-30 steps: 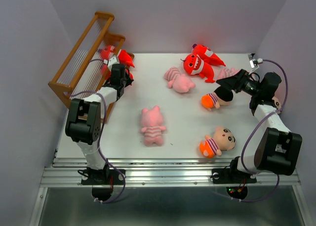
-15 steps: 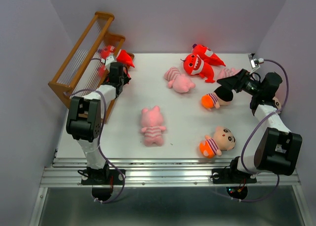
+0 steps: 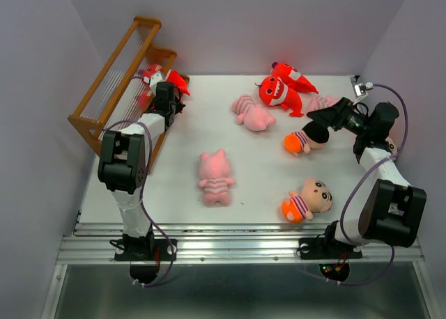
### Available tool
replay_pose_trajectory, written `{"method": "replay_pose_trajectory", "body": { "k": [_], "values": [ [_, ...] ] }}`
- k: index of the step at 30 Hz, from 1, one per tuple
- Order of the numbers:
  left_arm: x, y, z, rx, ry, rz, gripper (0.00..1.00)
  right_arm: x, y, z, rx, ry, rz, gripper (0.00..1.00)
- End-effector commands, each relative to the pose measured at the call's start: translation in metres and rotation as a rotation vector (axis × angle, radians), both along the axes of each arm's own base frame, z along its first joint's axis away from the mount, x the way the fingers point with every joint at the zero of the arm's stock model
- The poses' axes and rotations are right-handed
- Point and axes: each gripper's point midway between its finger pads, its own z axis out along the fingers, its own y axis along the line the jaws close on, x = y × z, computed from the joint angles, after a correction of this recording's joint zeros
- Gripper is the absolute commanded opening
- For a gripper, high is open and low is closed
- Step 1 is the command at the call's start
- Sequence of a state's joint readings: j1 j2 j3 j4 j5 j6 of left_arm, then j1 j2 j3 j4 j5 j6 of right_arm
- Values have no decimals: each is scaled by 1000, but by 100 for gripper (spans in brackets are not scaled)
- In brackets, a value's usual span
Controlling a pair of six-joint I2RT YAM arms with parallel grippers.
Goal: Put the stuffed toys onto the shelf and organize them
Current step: Place the stuffed toy onto shelf
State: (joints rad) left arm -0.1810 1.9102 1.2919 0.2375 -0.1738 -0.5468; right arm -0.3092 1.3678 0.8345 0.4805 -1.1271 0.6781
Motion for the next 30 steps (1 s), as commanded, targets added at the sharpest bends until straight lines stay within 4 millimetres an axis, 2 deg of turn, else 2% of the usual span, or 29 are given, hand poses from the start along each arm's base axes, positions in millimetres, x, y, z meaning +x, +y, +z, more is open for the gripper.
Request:
{"method": "replay_pose_trajectory", "body": {
  "k": [1,12,30],
  "values": [
    [9,27,22,89,-49,73,0,0,-2,6,-15,-51,12,100],
    [3,28,45,198,-139,79,0,0,-1,5,-11,-48,13,100],
    [13,34,61,315,-204,61,0,0,-2,3,-5,-41,16,100]
  ]
}}
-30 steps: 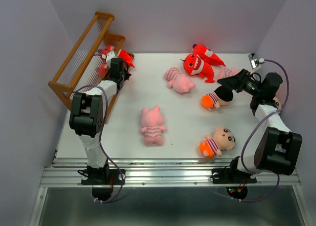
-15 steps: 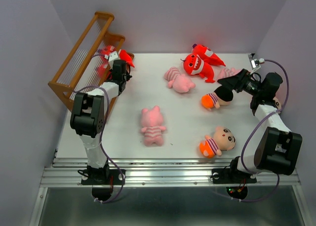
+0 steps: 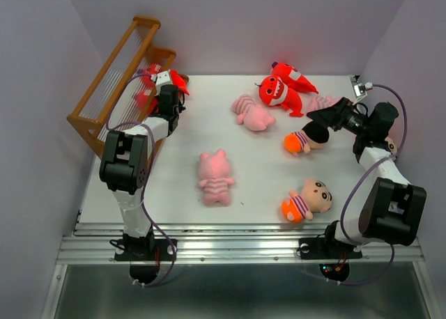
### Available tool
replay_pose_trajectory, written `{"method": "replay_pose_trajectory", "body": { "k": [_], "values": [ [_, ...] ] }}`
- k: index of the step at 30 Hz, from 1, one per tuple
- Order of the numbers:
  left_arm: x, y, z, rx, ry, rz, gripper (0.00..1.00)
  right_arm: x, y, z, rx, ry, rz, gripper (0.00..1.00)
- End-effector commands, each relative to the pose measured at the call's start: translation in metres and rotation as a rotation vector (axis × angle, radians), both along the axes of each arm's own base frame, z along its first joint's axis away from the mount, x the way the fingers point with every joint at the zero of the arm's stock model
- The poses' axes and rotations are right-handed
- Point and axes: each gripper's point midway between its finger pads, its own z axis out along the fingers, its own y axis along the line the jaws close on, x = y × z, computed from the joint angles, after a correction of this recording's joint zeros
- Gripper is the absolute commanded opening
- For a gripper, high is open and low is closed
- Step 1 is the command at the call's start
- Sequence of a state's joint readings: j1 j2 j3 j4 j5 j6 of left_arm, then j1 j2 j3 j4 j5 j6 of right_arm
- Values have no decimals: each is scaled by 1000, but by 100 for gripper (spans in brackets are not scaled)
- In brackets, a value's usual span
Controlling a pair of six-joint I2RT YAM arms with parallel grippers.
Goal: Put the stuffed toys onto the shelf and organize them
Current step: Place the stuffed toy onto shelf
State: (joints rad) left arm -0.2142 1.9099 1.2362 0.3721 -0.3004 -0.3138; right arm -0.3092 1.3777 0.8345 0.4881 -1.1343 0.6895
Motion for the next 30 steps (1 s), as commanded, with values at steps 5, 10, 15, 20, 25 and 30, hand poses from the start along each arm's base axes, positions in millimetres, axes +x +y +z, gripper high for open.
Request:
{"method": "replay_pose_trajectory", "body": {
  "k": [5,10,15,20,25,30],
  "values": [
    [12,22,53,82,-137,57,0,0,-2,4,-12,-49,12,100],
    [13,18,44,81,-107,37,0,1,-5,4,-11,-48,3,100],
    [12,11,28,23,-53,28,0,1,-5,4,-10,-48,3,100],
    [4,5,9,-49,9,42,15,0,-5,5,-9,-49,6,100],
    [-5,5,6,-99,16,61,40,0,-5,6,-7,-49,8,100],
    [-13,7,7,-111,25,76,55,-1,-4,7,-4,-49,9,100]
  ]
}}
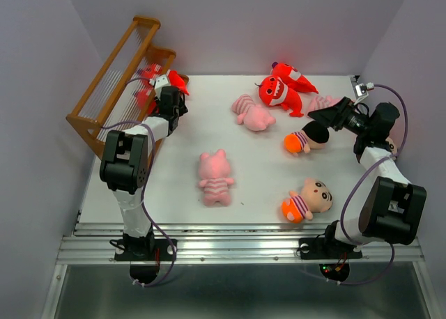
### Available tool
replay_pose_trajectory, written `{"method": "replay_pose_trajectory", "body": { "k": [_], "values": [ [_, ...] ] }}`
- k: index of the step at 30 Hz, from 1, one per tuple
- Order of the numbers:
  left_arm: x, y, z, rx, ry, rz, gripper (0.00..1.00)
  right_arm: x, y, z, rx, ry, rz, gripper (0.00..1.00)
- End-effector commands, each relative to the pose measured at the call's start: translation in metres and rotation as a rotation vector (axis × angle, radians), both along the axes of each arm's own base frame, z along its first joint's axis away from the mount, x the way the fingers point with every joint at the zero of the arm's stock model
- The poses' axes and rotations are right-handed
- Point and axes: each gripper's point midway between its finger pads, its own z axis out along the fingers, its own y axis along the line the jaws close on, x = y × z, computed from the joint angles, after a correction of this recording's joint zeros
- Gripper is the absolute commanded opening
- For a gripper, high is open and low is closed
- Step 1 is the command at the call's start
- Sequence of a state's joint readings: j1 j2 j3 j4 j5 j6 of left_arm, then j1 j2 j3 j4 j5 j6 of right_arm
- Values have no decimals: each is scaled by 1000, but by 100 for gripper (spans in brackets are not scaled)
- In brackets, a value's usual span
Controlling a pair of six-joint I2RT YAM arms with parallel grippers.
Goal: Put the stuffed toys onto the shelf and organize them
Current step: Place the stuffed toy onto shelf
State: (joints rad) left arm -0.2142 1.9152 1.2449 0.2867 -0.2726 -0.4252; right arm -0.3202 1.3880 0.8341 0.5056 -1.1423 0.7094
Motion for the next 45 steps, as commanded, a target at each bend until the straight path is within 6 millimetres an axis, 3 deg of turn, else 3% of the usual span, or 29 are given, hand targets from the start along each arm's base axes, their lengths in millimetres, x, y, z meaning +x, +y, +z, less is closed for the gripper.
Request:
{"method": "replay_pose_trajectory", "body": {
  "k": [1,9,11,13,19,23,27,28,34,45],
  "values": [
    [-5,14,22,-19,-36,61,57,-2,-1,8,-16,-58,12,100],
    [-10,15,20,-45,-28,83,74,-3,0,9,-12,-59,14,100],
    [-8,13,23,-54,-36,80,81,-3,0,9,-11,-60,15,100],
    [-7,13,24,-57,-36,80,94,-3,0,9,-10,-60,15,100],
    [0,13,27,-59,-33,94,94,-2,-3,8,-10,-60,8,100],
    [4,11,26,-72,-32,92,82,-2,-3,7,-7,-55,8,100],
    [6,9,27,-80,-36,88,48,-2,-3,6,-7,-55,9,100],
    [6,9,28,-79,-39,88,34,-1,-4,6,-6,-54,8,100],
    [8,6,26,-69,-31,66,2,-1,-3,6,-5,-53,11,100],
    [5,21,37,92,-28,37,0,-1,-3,5,-1,-46,11,100]
  ]
}}
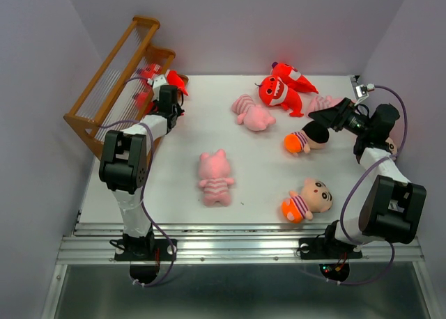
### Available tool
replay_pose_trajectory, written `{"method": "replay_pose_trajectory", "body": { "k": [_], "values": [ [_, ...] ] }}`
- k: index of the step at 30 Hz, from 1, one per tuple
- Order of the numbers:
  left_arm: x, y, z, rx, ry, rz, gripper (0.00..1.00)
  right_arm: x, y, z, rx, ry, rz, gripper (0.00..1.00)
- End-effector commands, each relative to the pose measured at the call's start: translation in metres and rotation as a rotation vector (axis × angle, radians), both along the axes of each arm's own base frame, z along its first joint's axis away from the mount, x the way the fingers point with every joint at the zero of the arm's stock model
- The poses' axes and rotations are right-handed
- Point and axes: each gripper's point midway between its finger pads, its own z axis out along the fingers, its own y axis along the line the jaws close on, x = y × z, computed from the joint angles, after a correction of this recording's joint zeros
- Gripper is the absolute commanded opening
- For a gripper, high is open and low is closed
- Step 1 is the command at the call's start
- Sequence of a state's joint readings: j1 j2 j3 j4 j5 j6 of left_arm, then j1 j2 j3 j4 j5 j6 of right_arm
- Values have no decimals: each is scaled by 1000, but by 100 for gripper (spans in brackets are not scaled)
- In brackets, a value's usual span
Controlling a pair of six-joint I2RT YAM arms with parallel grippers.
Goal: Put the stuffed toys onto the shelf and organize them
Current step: Place the stuffed toy onto shelf
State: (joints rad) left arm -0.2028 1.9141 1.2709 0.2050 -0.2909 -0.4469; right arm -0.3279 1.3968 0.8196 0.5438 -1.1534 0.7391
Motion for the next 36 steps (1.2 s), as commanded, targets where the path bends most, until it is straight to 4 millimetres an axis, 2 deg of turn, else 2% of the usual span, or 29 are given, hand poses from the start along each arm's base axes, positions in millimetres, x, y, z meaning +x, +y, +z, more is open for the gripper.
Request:
{"method": "replay_pose_trajectory", "body": {
  "k": [1,7,18,26,36],
  "values": [
    [8,12,42,103,-76,-5,0,0,-2,8,-16,-54,7,100],
    [4,20,51,172,-90,-5,0,0,-2,6,-11,-49,10,100],
    [10,32,66,300,-91,-14,0,0,-2,6,-8,-47,12,100],
    [1,47,63,335,-66,83,0,0,-2,7,-7,-49,12,100],
    [14,44,66,399,-74,67,0,0,-2,7,-8,-49,14,100]
  ]
}}
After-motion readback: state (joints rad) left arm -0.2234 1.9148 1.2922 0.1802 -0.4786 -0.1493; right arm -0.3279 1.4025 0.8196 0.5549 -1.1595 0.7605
